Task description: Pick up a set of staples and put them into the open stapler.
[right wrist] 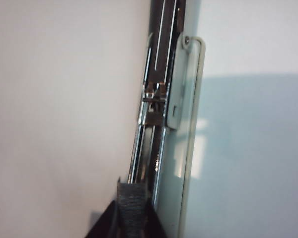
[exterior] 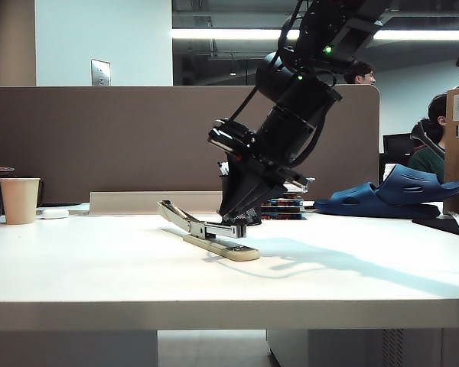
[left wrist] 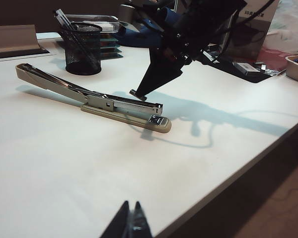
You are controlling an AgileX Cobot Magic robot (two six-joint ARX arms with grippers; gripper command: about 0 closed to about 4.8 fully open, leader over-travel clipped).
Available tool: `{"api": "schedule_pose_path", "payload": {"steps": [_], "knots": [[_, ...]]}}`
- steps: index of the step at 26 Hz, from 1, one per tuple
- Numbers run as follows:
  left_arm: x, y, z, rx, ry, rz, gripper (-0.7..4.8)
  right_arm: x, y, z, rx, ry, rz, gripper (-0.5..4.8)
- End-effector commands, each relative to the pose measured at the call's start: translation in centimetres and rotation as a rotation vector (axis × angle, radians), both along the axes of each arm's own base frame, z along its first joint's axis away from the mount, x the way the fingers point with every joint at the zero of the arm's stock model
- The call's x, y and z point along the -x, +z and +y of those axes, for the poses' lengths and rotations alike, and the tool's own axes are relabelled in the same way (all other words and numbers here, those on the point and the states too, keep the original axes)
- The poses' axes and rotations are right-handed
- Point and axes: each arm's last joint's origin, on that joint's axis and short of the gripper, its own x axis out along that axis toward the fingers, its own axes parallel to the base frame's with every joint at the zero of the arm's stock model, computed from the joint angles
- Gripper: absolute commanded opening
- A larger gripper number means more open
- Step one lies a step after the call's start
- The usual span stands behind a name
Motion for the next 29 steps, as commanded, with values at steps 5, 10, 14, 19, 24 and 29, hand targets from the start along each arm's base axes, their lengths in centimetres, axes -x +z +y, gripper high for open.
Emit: {"api": "schedule_pose_path", "payload": {"steps": [5, 10, 14, 19, 24, 29], "knots": [[0.01, 0.11, 0.01, 0.001, -0.001, -0.006, -0.06, 0.05, 0.52, 0.12, -0.01, 0.005, -0.014, -0.05], [0.01, 0.11, 0.01, 0.001, -0.001, -0.006, -0.05, 0.16, 0.45, 0.08, -0.009, 0.008, 0.002, 0.21], [0.01, 0.11, 0.01, 0.001, -0.001, -0.006, -0.05, 0.21, 0.4, 0.07, -0.006, 0.009, 0.008, -0.06], [0.01, 0.11, 0.01, 0.001, -0.001, -0.006, -0.06, 0.29, 0.43, 0.15, -0.035, 0.03, 0.026, 0.17], [0.01, 0.11, 0.01, 0.001, -0.001, -0.006, -0.06, 0.25, 0.38, 0.06, -0.007, 0.011, 0.014, -0.09], [0.01, 0.11, 0.01, 0.001, -0.001, -0.006, -0.06, 0.34, 0.26, -0.06, 0.008, 0.005, 0.027, -0.09]]}}
